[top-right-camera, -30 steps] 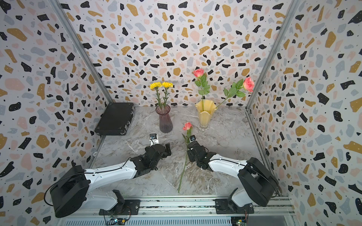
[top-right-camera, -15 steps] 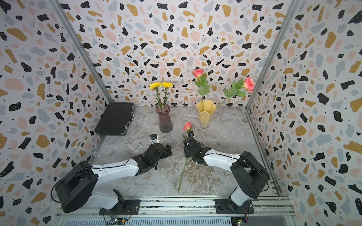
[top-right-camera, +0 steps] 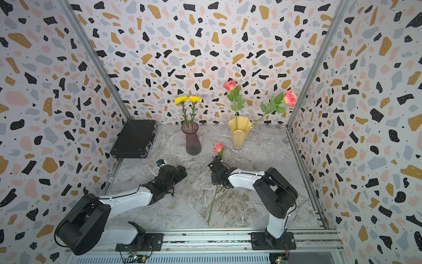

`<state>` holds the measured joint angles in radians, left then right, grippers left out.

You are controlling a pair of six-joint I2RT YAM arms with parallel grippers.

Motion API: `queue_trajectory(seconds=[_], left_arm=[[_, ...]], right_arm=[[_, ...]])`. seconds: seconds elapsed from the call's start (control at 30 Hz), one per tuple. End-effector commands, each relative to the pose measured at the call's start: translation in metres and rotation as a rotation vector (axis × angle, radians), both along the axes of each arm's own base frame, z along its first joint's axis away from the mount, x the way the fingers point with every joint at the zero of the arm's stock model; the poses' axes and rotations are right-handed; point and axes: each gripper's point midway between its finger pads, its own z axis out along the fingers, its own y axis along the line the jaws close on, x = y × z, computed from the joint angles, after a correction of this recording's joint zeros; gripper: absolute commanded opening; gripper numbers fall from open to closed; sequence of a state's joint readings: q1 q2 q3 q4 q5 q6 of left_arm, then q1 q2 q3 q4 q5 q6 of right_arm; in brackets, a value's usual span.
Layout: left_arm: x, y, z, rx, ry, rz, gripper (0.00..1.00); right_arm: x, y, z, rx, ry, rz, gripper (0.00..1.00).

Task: Arrange the flowers in different vases according to their colors
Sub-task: Pick up the flower at the center of the board.

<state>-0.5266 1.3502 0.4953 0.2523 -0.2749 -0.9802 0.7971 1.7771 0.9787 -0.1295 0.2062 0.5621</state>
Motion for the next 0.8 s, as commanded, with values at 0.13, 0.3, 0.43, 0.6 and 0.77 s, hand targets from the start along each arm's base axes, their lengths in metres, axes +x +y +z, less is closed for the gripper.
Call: queue_trajectory(seconds=[0.13, 0.3, 0.43, 0.6, 0.77], left_arm=[[0.009, -0.015, 0.003, -0.047, 0.011, -0.026, 1.00], [0.009, -0.016, 0.003, -0.053, 0.016, -0.033, 0.99], [0.007, -0.017, 0.011, -0.073, -0.019, -0.050, 0.99], [0.007, -0.016, 0.014, -0.077, -0.037, -0.045, 0.99], [0.007, -0.019, 0.013, -0.086, -0.039, -0.058, 1.00]], right_arm=[[0.001, 0.004, 0.000, -0.012, 0.034, -0.014, 0.39], [0.000, 0.003, -0.003, -0.015, 0.039, -0.022, 0.37], [0.000, 0.004, -0.006, -0.017, 0.051, -0.030, 0.34], [0.001, -0.002, -0.008, -0.051, 0.061, -0.052, 0.28], [-0.001, 0.002, -0.007, -0.040, 0.071, -0.037, 0.00]])
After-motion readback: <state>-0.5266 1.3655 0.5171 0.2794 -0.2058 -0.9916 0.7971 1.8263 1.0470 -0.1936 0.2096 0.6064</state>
